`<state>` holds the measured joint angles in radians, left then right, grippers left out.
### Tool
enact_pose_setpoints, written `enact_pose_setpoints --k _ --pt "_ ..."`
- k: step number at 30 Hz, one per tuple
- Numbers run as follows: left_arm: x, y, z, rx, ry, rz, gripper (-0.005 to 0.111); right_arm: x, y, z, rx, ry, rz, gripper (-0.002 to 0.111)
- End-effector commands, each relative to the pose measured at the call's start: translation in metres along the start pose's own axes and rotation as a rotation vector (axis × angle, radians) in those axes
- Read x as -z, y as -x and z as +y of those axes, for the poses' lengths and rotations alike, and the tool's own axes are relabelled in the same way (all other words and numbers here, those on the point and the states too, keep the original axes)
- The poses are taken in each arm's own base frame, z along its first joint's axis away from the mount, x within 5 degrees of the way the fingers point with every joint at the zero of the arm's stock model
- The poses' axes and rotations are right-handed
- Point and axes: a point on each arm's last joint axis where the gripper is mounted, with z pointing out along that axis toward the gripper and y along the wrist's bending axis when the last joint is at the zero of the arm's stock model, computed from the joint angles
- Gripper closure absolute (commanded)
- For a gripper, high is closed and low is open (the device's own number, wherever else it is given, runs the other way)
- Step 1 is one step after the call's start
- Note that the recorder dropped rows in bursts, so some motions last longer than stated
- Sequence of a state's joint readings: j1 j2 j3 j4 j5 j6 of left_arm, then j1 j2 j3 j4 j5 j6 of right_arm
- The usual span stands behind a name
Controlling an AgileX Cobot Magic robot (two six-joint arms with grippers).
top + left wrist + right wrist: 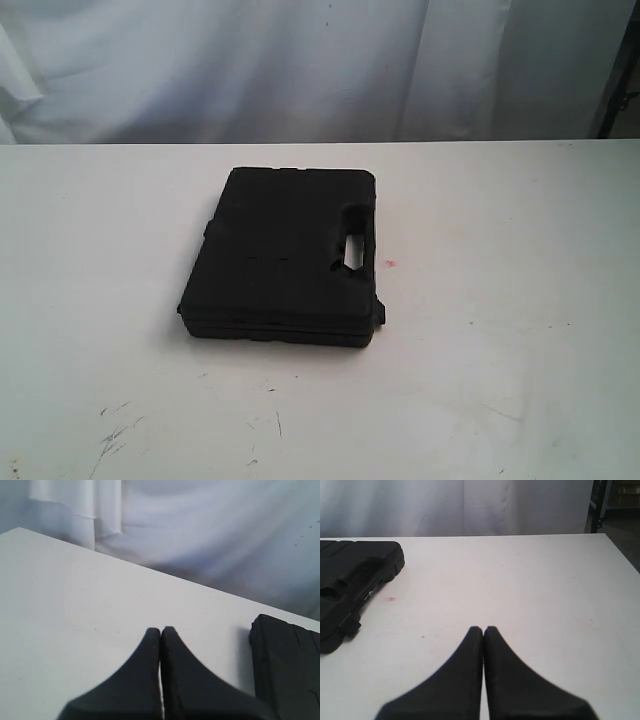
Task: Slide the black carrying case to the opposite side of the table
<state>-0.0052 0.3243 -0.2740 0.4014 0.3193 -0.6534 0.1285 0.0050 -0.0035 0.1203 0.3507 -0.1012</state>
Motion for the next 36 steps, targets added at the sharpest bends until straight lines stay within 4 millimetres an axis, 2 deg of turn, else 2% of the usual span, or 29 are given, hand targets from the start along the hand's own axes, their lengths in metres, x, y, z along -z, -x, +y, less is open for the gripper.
enact_pose_setpoints --k 1,15,23,32,36 --pt "0.005 -0.007 0.004 0.023 0.012 -0.027 0.107 0.000 0.000 0.000 -0.006 -0.007 -0.007 0.108" --pt "0.005 -0.011 0.004 0.034 0.006 -0.021 0.107 0.000 0.000 0.000 -0.006 -0.007 -0.007 0.108" --pt "0.011 -0.041 0.003 -0.134 -0.101 -0.009 0.107 0.000 0.000 0.000 -0.006 -0.007 -0.007 0.108" --pt "0.010 -0.072 0.011 -0.158 -0.101 0.006 0.107 0.000 0.000 0.000 -0.006 -0.007 -0.007 0.108" --pt "0.012 -0.074 0.012 -0.159 -0.098 0.025 0.107 0.000 0.000 0.000 -0.006 -0.007 -0.007 0.108"
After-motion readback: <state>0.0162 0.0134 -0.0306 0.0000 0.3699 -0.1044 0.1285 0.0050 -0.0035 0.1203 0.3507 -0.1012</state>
